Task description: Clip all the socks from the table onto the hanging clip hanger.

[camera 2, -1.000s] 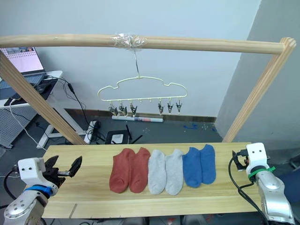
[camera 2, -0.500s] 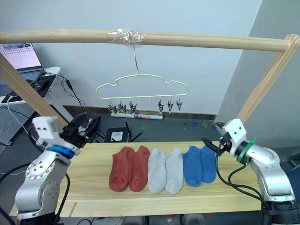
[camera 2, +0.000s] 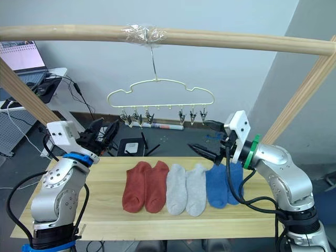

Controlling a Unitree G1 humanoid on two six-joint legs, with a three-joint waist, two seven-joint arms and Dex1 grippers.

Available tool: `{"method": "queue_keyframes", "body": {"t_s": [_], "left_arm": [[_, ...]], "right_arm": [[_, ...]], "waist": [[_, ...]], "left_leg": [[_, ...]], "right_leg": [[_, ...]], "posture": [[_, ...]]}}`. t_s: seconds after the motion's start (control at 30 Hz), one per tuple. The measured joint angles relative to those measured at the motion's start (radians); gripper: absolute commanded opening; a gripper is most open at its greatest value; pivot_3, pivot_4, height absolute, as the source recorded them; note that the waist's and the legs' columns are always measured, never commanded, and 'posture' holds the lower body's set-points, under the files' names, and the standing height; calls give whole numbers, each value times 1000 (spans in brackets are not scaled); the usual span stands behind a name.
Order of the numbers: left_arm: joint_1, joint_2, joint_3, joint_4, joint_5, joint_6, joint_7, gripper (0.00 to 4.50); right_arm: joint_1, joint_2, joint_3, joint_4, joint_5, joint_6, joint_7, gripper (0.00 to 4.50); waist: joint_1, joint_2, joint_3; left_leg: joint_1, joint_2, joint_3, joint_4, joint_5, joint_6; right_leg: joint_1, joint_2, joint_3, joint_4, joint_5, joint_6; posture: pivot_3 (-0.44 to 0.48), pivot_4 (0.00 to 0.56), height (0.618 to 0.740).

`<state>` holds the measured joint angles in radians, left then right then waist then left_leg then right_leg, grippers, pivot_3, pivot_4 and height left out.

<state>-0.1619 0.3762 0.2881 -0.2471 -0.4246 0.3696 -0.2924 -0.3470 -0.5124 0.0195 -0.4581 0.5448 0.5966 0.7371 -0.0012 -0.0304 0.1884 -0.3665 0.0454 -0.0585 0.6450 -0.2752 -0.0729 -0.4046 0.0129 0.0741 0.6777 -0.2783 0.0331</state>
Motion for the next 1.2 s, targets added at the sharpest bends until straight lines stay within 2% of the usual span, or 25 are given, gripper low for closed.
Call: {"method": "queue_keyframes", "body": {"t_s": [0.1,0.23,0.6,0.63,0.77,1.2], "left_arm": [[-22,-13,-19,50,14,-28,-8,2165],[-58,-19,-31,96,35,-67,-17,1038],[-96,-16,-43,166,62,-99,-48,1038],[-96,-15,-43,166,66,-101,-51,1413],[-96,-8,-44,166,75,-113,-58,2416],[-160,-9,-47,213,95,-120,-55,2416]], "right_arm": [[-3,12,6,0,0,1,-3,4500],[-8,13,13,0,0,4,-12,4500],[-7,13,13,0,1,20,-22,4500],[-7,13,13,0,1,20,-22,4500],[-7,13,13,0,1,20,-22,4500],[-4,20,13,0,-8,17,-32,4500]], "waist": [[0,-1,10],[0,-2,16],[-2,-1,37],[-2,-1,38],[-2,-1,41],[-4,-1,48]], "left_leg": [[0,0,-1,0,0,0],[-1,0,-1,0,0,0],[-1,0,-2,0,0,0],[-2,0,-2,0,0,0],[-3,0,-2,0,0,0],[-6,0,-4,0,0,0]], "right_leg": [[0,0,-1,1,0,0],[0,0,-1,0,0,0],[-1,0,-2,0,0,0],[-1,0,-2,0,0,0],[-1,0,-2,-1,0,0],[-3,0,-3,-2,0,0]], "posture": [[81,200,740],[71,212,740],[59,224,740],[59,224,740],[55,229,740],[48,234,740]]}}
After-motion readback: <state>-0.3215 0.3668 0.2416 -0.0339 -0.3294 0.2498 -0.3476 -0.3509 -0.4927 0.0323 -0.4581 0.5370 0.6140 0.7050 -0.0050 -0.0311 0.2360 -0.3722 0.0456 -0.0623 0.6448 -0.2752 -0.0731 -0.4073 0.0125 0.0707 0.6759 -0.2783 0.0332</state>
